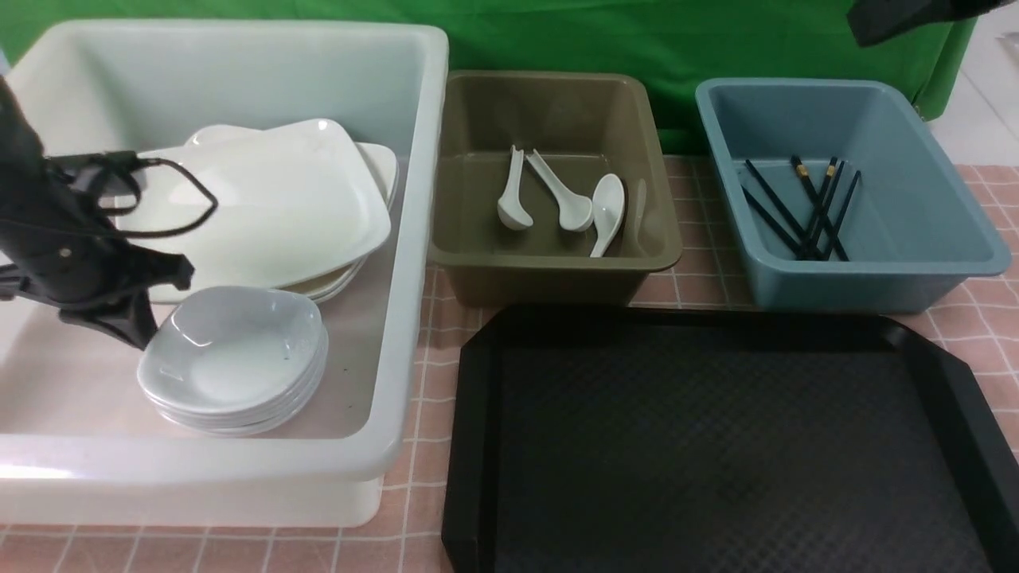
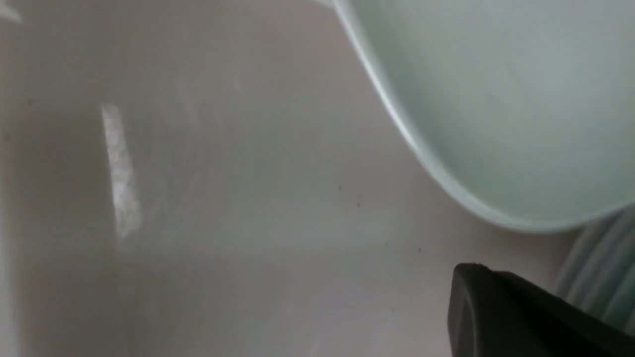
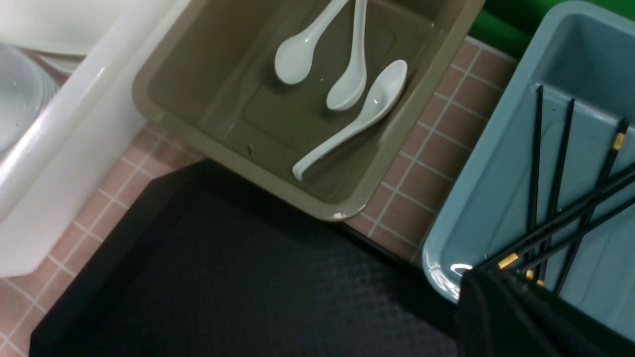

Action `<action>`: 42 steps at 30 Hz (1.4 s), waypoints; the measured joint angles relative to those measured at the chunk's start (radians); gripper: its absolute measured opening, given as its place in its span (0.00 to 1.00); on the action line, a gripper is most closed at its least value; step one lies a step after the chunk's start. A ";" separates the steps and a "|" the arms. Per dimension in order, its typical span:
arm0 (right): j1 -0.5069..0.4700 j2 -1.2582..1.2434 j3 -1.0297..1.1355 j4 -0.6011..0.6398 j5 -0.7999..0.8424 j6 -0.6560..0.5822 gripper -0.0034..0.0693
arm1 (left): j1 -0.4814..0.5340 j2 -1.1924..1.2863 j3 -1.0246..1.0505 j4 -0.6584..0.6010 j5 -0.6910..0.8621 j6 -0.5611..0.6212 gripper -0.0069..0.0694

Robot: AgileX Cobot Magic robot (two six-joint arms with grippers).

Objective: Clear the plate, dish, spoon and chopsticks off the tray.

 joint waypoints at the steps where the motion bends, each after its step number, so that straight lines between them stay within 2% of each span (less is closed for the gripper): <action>1: 0.000 0.000 0.000 0.000 0.000 -0.003 0.09 | -0.003 0.009 0.000 0.001 -0.020 -0.002 0.09; 5: 0.000 -0.001 0.000 0.001 0.000 -0.004 0.09 | -0.003 0.023 -0.025 0.022 -0.048 -0.017 0.09; 9: 0.000 -0.001 0.000 0.001 0.000 -0.004 0.09 | 0.016 0.026 -0.105 0.111 -0.088 -0.079 0.09; 13: 0.000 -0.001 0.000 0.001 0.000 -0.004 0.09 | 0.041 0.026 -0.189 0.120 -0.101 -0.088 0.09; 16: 0.000 -0.001 0.000 0.001 0.000 -0.004 0.09 | 0.049 0.026 -0.231 0.124 -0.045 -0.090 0.09; 21: 0.000 -0.001 0.000 0.001 0.000 -0.004 0.09 | 0.037 0.014 -0.298 0.082 0.219 -0.074 0.09; 24: 0.000 -0.002 0.000 -0.014 0.000 -0.004 0.09 | 0.011 -0.007 -0.283 0.076 0.279 -0.054 0.09; 29: 0.000 -0.063 0.001 -0.180 0.000 0.089 0.09 | -0.076 -0.156 -0.212 0.065 0.288 -0.026 0.09; 30: 0.000 -0.063 0.001 -0.180 0.000 0.095 0.09 | -0.084 -0.172 -0.207 0.063 0.285 -0.023 0.09; 32: 0.000 -0.154 0.001 -0.248 0.001 0.167 0.09 | -0.140 -0.288 -0.185 0.033 0.269 0.006 0.09; 37: 0.000 -0.339 0.027 -0.285 0.001 0.251 0.09 | -0.221 -0.493 -0.149 -0.049 0.239 0.044 0.09; 42: -0.001 -0.648 0.257 -0.299 -0.055 0.308 0.09 | -0.254 -0.805 -0.009 -0.120 0.111 0.080 0.09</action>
